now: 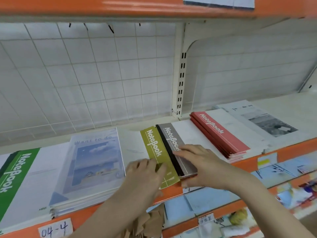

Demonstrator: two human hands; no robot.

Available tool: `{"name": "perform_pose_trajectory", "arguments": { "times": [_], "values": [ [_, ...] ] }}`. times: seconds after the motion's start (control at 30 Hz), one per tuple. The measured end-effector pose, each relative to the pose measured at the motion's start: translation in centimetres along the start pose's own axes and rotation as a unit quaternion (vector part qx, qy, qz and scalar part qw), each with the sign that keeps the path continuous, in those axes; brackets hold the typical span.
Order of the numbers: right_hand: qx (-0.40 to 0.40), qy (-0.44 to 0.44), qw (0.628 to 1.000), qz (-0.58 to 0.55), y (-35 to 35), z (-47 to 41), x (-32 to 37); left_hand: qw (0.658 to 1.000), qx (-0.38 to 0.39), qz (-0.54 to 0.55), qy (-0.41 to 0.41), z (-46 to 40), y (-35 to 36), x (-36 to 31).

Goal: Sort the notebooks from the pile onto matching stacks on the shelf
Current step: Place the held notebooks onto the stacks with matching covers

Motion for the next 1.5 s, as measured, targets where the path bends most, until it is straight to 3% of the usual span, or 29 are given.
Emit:
{"name": "perform_pose_trajectory", "arguments": {
  "times": [0.17,0.37,0.73,0.9,1.07,1.23,1.5],
  "values": [
    [-0.067,-0.030,0.991,0.113,0.6,-0.1,0.0,1.000,0.011,-0.011,0.007,-0.5,0.2,0.1],
    [-0.065,-0.041,0.984,0.163,0.2,0.0,-0.3,1.000,0.016,0.000,0.009,-0.2,0.2,0.5],
    [-0.039,-0.029,0.987,0.154,-0.4,0.1,-0.2,0.999,0.009,0.044,0.001,-0.6,0.1,1.5],
    [-0.022,-0.021,0.989,0.143,-0.4,-0.1,0.1,1.000,0.013,0.014,0.014,-1.0,0.4,2.3],
    [-0.006,-0.023,0.998,0.060,-0.5,-0.7,1.7,0.998,0.006,-0.001,0.070,0.1,-0.1,2.1],
    [-0.033,-0.081,0.994,0.064,-0.1,-2.3,4.0,0.999,0.003,-0.037,0.005,1.0,-0.5,3.6],
    [-0.200,-0.028,0.972,-0.121,-1.0,-4.1,3.0,0.998,0.031,-0.048,0.002,1.1,-0.5,4.6]
  ]
}}
Point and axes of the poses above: each hand's wrist, its own z-axis away from the middle knuckle, its own y-axis out of the palm, x = y × z, the point moved 3 cm from there along -z, towards the middle knuckle, and after that the axes turned 6 degrees about -y, right-handed, at the moved point
